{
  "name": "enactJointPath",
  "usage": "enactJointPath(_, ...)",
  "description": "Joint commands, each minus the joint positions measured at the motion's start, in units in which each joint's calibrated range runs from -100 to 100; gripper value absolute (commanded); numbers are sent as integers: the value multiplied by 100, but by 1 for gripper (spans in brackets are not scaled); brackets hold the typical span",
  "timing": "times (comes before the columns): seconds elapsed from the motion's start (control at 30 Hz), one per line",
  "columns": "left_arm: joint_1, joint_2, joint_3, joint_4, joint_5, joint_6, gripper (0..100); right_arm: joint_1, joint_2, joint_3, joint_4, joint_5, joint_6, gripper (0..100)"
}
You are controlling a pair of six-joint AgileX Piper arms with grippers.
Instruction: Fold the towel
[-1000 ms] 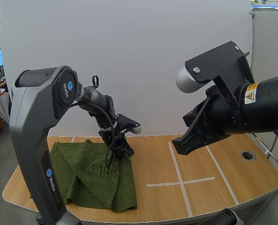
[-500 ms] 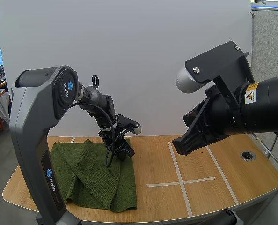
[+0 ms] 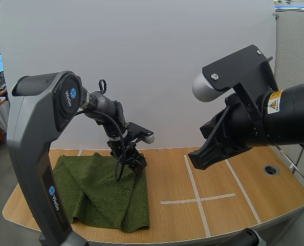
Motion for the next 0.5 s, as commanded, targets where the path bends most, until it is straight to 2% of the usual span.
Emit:
enactJointPath(0.0,-4,-69,-11,-195,-388,45,100,-15,-131,12,-39,0,-33,0)
enactJointPath(0.13,-4,-59,-11,-564,-485,380,98,-15,-128,12,-77,0,-33,0)
enactJointPath(0.27,-4,-59,-11,-651,-522,490,82,-15,-128,12,-77,0,-33,0)
enactJointPath(0.47,-4,-55,-11,-628,-536,512,81,-15,-128,12,-77,0,-33,0)
